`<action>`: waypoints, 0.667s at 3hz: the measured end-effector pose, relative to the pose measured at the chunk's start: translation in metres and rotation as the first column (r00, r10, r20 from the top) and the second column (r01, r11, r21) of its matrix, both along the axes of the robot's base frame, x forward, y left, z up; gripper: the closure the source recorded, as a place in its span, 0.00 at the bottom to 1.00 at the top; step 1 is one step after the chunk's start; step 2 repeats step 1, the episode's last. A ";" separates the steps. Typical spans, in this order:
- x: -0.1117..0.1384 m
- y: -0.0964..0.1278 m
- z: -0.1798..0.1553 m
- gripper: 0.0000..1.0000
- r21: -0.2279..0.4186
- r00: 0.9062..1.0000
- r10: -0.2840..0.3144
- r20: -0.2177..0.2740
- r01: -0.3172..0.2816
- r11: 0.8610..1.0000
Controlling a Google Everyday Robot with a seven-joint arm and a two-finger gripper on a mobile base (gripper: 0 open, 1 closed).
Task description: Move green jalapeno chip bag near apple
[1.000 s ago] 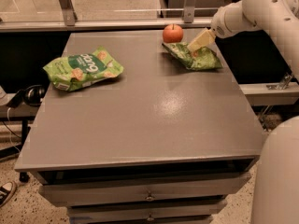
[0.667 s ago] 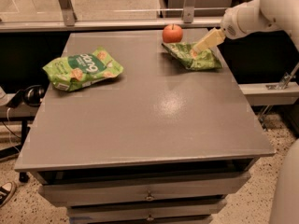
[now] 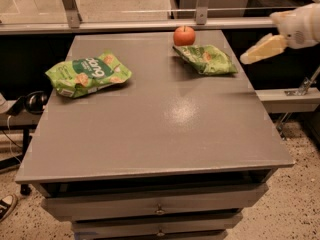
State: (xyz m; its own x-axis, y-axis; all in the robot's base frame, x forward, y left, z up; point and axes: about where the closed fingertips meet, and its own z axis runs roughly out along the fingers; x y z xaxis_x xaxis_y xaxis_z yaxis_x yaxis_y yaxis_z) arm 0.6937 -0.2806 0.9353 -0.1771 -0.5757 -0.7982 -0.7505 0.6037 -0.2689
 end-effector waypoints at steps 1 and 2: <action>-0.006 -0.002 -0.004 0.00 -0.007 1.000 0.016 -0.012 -0.016 1.000; -0.006 -0.002 -0.004 0.00 -0.007 1.000 0.016 -0.012 -0.016 1.000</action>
Offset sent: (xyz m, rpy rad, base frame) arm 0.0000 0.0000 0.0000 0.0000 0.0000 0.0000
